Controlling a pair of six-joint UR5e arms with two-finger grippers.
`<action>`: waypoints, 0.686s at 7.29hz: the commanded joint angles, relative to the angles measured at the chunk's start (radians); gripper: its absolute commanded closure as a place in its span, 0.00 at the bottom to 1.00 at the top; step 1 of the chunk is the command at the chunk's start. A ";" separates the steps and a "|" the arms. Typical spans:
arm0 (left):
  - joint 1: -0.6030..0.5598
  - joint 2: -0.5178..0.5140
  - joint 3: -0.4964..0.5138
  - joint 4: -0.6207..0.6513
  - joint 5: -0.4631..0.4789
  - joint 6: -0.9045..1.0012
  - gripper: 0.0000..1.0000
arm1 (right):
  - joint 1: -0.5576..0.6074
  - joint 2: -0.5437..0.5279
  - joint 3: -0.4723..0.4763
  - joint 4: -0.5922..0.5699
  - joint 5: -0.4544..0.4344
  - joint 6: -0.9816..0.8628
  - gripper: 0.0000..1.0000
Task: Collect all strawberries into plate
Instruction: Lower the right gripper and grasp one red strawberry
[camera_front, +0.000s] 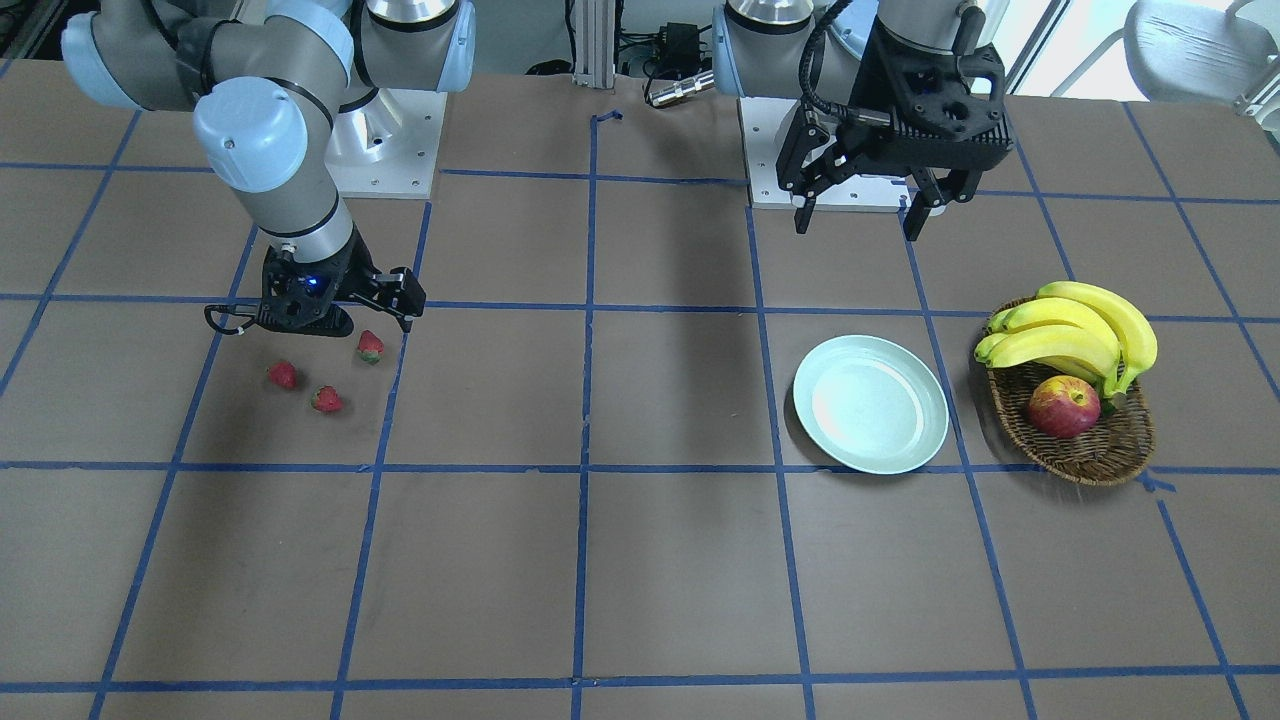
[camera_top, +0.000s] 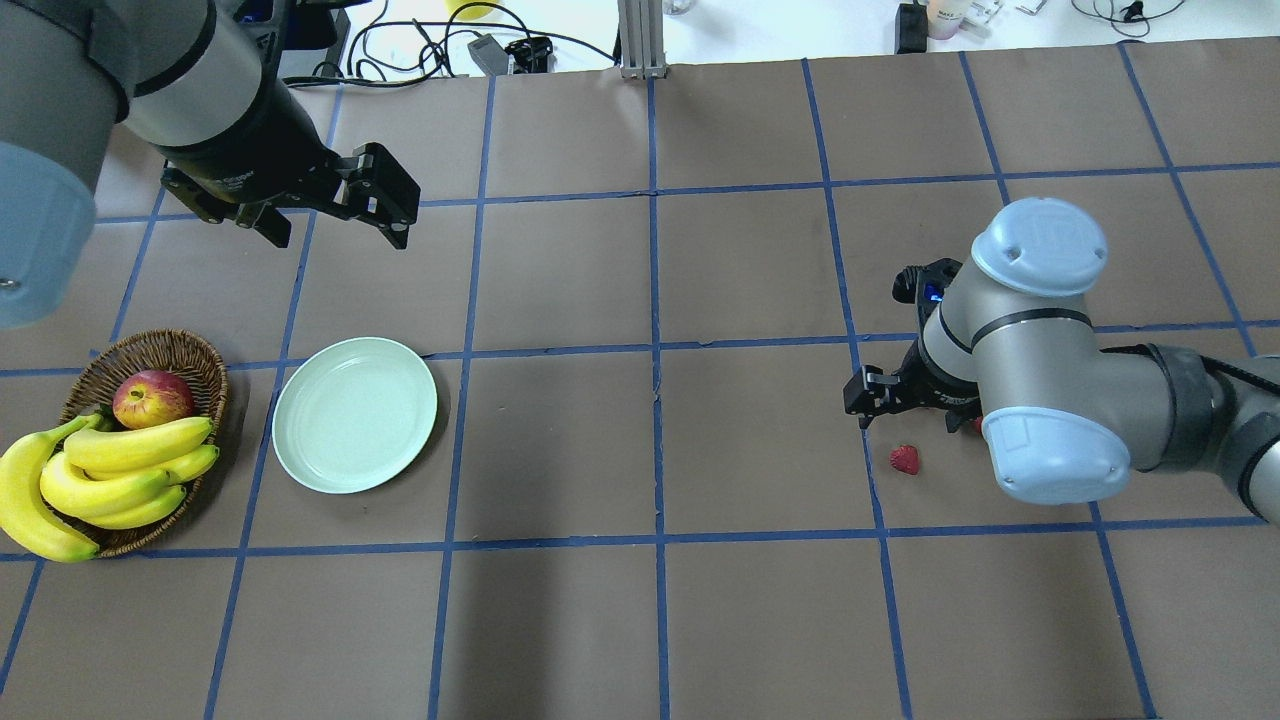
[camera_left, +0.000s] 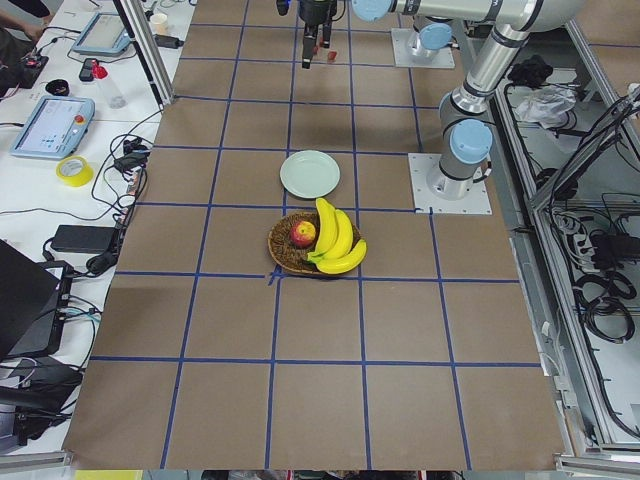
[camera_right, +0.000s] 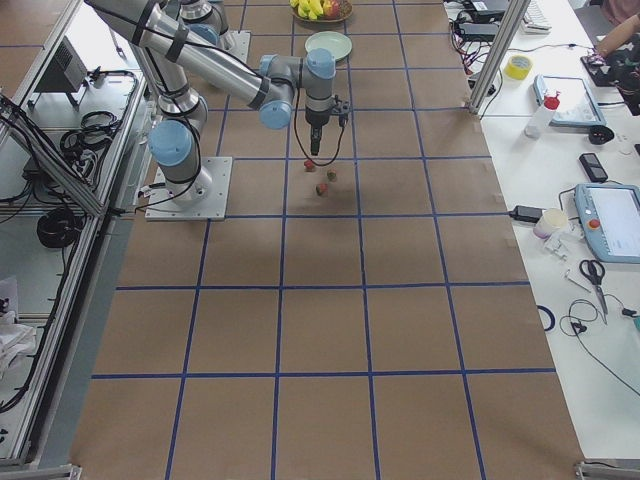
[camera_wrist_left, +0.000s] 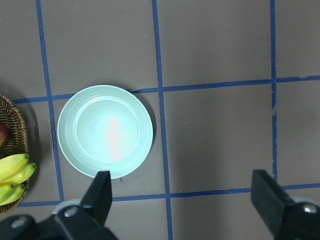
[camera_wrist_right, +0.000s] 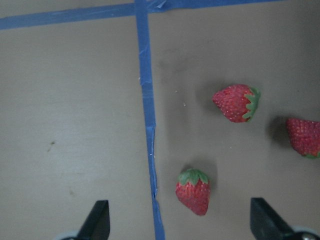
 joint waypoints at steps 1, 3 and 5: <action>0.000 0.000 0.000 0.000 0.000 0.000 0.00 | -0.045 0.027 0.084 -0.107 0.004 -0.031 0.03; 0.000 0.000 0.000 0.000 0.000 0.000 0.00 | -0.043 0.054 0.102 -0.114 0.006 -0.030 0.12; 0.000 0.000 -0.001 0.000 0.000 0.000 0.00 | -0.042 0.070 0.106 -0.112 0.006 -0.032 0.41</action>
